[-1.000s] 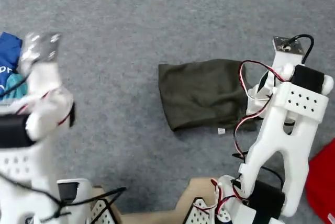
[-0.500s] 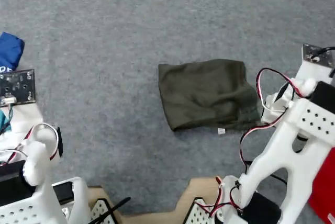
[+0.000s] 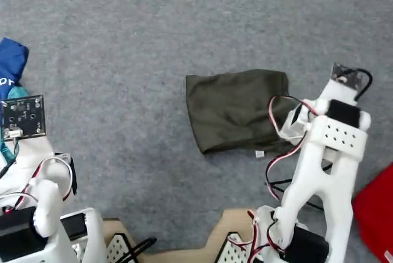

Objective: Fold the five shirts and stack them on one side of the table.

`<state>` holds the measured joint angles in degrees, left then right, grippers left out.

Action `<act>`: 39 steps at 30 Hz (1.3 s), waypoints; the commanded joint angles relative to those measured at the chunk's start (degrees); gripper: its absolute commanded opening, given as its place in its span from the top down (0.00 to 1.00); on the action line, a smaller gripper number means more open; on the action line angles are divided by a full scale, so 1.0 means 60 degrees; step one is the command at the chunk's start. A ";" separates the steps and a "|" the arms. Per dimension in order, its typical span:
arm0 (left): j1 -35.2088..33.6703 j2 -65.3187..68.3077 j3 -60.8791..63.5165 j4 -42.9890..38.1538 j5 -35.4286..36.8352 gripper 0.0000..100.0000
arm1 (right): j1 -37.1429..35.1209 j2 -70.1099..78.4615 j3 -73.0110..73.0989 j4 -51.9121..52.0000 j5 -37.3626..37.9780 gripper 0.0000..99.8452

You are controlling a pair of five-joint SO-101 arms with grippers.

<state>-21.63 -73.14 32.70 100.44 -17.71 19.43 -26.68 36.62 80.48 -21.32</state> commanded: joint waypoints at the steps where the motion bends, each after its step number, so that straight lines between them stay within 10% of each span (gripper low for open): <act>1: -0.0117 0.0022 0.0029 0.0044 -0.0044 0.98 | -0.0154 -0.0242 0.0535 -0.0879 -0.1070 0.82; 39: -0.0029 0.0037 0.0938 0.0044 -0.0059 0.98 | -0.2088 0.6161 -0.1575 -0.3385 -0.5963 0.72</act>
<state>-21.63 -73.14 38.42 100.44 -17.71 9.14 7.52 30.29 60.88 -56.22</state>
